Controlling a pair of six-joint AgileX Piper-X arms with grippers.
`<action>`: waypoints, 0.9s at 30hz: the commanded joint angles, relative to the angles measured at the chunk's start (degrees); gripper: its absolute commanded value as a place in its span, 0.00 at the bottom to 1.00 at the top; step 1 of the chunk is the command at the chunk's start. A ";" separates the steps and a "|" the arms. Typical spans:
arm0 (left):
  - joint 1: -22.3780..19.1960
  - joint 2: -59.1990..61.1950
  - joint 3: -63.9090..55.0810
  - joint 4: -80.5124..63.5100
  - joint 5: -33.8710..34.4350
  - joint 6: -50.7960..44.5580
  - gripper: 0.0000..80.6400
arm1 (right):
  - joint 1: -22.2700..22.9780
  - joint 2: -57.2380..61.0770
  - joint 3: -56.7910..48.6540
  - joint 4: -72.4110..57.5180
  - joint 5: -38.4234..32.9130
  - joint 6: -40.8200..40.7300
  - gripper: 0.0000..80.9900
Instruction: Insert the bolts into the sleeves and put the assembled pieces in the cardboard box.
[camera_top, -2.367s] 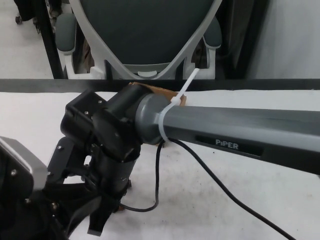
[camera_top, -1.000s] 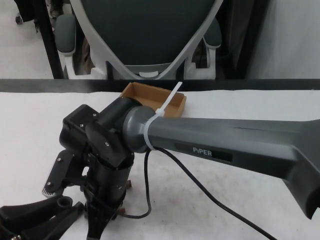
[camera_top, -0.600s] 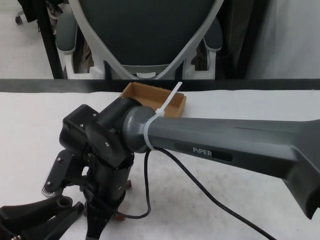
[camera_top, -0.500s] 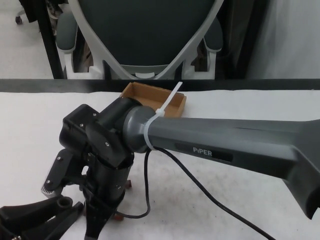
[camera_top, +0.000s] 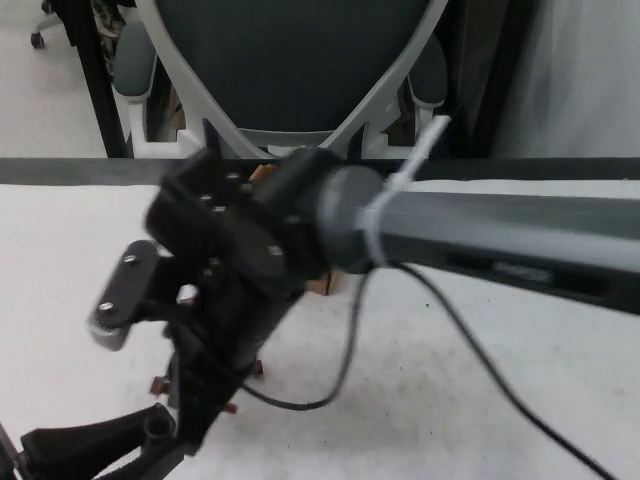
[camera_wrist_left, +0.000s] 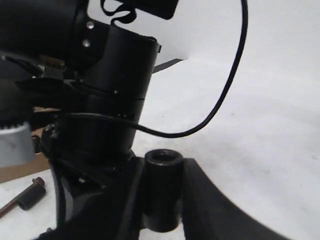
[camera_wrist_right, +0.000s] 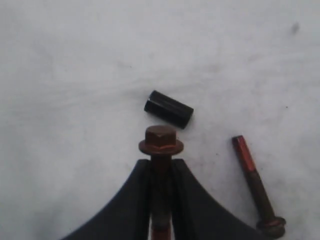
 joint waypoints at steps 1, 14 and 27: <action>0.07 -0.60 -0.66 -1.51 1.02 0.85 0.01 | -1.59 -6.74 7.70 -6.70 0.02 2.87 0.00; 0.07 -0.60 -0.66 -1.50 10.57 3.76 0.01 | -2.92 -29.69 36.04 -32.68 0.13 13.21 0.00; 0.07 3.47 -0.66 -4.40 10.39 3.76 0.01 | -1.57 -50.29 62.76 -70.17 -0.04 25.33 0.00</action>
